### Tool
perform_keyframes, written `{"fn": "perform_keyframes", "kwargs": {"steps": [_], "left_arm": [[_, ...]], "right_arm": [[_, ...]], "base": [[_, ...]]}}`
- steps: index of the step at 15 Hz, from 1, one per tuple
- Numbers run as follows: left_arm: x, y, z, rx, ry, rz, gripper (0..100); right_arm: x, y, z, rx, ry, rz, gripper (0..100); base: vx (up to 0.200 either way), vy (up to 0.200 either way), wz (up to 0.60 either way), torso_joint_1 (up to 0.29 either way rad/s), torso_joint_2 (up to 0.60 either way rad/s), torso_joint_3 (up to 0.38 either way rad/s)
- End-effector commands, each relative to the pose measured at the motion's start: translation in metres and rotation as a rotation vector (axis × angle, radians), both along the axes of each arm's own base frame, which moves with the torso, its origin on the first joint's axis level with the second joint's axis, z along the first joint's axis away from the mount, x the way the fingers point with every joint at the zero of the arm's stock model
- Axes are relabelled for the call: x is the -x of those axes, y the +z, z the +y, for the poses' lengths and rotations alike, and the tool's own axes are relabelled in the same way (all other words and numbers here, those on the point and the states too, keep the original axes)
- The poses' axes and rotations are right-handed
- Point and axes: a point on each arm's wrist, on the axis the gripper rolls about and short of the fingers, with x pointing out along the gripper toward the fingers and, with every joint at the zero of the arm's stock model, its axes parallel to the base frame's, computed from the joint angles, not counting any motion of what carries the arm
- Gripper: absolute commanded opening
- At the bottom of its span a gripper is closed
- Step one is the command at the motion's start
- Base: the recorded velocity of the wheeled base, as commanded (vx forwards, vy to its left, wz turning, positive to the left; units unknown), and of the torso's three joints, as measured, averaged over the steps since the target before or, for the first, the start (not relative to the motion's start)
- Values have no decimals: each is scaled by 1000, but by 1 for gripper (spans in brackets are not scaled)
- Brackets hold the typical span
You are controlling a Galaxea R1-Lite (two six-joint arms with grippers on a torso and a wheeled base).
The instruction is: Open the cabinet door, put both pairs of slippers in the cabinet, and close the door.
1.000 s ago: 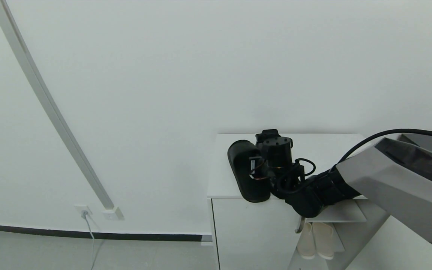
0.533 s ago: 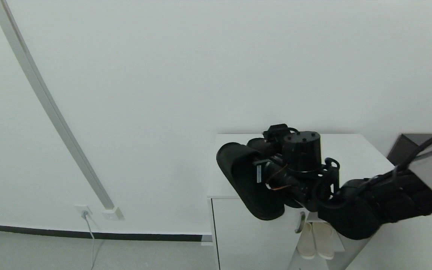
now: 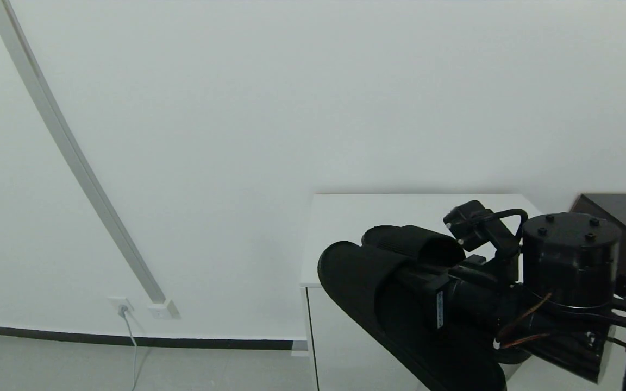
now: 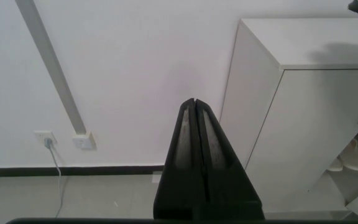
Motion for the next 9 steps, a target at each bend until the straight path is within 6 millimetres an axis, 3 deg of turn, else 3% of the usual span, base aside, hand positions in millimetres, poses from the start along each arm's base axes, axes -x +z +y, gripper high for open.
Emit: {"fn": "perform_keyframes", "kwargs": {"steps": [1, 4, 9], "left_arm": [[0, 0, 0, 0, 0, 1, 0], [0, 0, 0, 2, 0, 1, 0], [0, 0, 0, 5, 0, 1, 0]], "right_arm": [[8, 8, -6, -18, 5, -22, 0], [8, 6, -6, -12, 4, -17, 0], [12, 0, -4, 3, 19, -7, 0]], "base": [[0, 0, 0, 0, 0, 0], [0, 0, 0, 0, 0, 0], [-200, 0, 0, 3, 1, 4]]}}
